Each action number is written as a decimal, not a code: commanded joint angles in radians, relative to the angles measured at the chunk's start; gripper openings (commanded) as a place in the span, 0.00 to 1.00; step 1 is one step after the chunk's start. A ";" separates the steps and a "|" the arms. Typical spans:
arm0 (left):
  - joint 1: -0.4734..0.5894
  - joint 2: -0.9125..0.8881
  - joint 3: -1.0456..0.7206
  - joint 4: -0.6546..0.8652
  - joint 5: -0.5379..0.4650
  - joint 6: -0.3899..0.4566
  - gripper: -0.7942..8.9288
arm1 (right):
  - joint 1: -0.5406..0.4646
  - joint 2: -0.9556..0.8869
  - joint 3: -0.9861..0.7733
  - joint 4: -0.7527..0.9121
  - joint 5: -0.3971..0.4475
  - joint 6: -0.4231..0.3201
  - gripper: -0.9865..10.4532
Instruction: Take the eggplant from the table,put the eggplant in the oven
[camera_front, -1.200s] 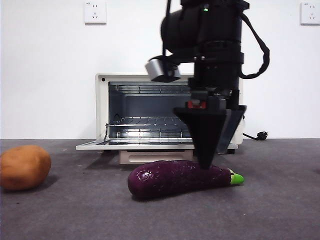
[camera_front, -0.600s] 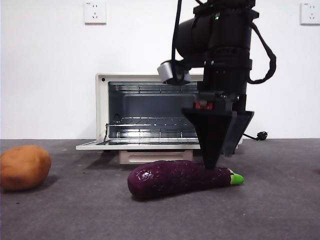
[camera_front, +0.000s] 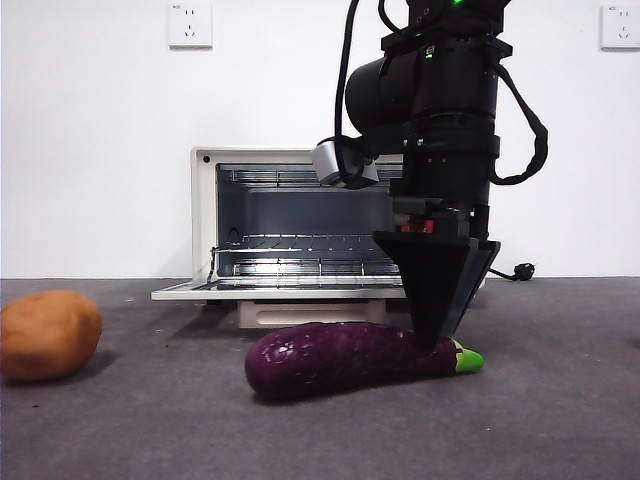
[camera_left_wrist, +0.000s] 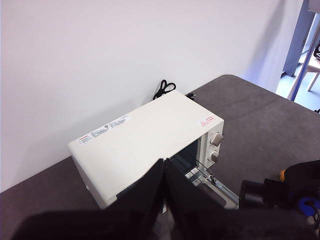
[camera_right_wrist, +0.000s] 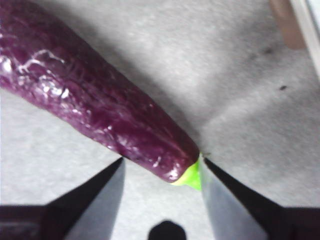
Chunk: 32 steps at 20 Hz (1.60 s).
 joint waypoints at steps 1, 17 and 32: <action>0.002 -0.006 0.003 0.001 0.003 -0.006 0.08 | 0.001 0.016 -0.035 0.003 -0.009 0.000 0.30; 0.002 -0.005 0.003 0.003 0.003 -0.006 0.08 | 0.002 0.003 -0.087 0.002 -0.084 0.072 0.07; 0.001 -0.004 0.003 0.001 0.007 -0.007 0.08 | -0.030 -0.127 0.112 0.046 -0.163 0.380 0.08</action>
